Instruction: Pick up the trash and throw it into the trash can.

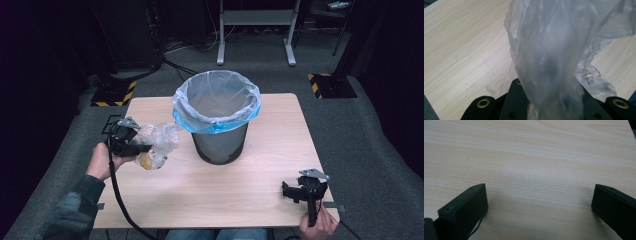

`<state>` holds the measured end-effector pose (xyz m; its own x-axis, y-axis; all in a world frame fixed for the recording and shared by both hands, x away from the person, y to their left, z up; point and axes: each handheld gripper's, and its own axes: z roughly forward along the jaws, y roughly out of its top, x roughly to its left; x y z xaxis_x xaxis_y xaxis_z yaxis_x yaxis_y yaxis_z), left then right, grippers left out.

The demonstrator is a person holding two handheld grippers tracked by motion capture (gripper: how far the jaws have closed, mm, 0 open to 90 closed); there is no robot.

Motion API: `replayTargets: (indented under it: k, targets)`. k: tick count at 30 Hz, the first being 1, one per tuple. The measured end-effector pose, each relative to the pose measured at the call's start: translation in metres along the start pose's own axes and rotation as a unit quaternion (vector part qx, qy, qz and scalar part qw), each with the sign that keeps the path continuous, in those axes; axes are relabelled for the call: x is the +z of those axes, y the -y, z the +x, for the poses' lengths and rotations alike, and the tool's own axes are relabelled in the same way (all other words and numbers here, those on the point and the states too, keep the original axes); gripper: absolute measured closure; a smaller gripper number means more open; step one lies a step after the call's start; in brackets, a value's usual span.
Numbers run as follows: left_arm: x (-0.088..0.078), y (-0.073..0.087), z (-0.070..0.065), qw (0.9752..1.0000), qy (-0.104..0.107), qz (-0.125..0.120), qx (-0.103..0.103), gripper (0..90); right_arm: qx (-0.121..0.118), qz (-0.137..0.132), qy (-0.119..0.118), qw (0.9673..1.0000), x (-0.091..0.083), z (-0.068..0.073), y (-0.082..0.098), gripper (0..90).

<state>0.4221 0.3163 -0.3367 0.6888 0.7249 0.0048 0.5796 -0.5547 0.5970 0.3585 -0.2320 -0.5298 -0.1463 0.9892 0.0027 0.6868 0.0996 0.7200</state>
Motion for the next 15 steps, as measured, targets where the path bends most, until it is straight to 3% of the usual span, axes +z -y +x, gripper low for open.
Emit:
replayTargets:
  k: [15]
  targets:
    - [-0.031,-0.021,0.006,0.9998,-0.011,-0.008,0.017,82.1,0.0,0.0,0.0,1.0,0.0,0.0,0.0,0.0]
